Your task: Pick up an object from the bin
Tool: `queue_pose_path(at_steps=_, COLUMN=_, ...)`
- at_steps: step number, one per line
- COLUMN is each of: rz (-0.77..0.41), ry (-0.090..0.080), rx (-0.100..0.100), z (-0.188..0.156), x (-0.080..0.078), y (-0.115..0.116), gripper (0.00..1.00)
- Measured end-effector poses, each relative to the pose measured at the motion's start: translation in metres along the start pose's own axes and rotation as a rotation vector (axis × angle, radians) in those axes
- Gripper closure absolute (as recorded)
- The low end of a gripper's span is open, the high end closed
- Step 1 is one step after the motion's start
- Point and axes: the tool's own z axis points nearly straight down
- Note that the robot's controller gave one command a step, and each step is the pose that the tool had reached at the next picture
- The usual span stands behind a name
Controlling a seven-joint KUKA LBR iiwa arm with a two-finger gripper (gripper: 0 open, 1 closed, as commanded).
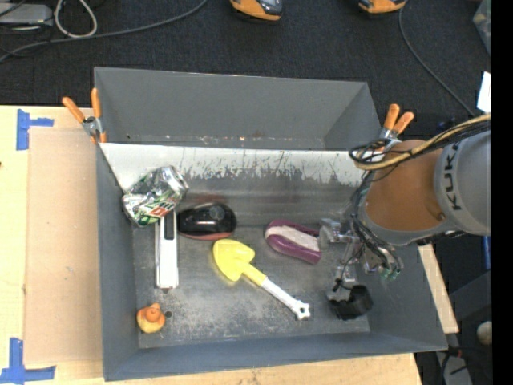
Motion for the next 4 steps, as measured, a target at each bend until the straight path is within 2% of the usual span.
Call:
queue_pose_path(at_steps=1, rz=-0.088, ry=-0.001, rx=0.001, z=0.0058, x=0.0480, y=-0.0098, gripper=0.00)
queue_pose_path(at_steps=2, rz=-0.093, ry=0.000, rx=0.000, z=0.0070, x=0.0473, y=-0.0083, gripper=1.00)
queue_pose_path(at_steps=3, rz=-0.095, ry=0.000, rx=0.000, z=0.0071, x=0.0473, y=-0.0083, gripper=0.00)
queue_pose_path(at_steps=4, rz=-0.096, ry=0.000, rx=0.000, z=0.0071, x=0.0473, y=-0.0081, gripper=0.00)
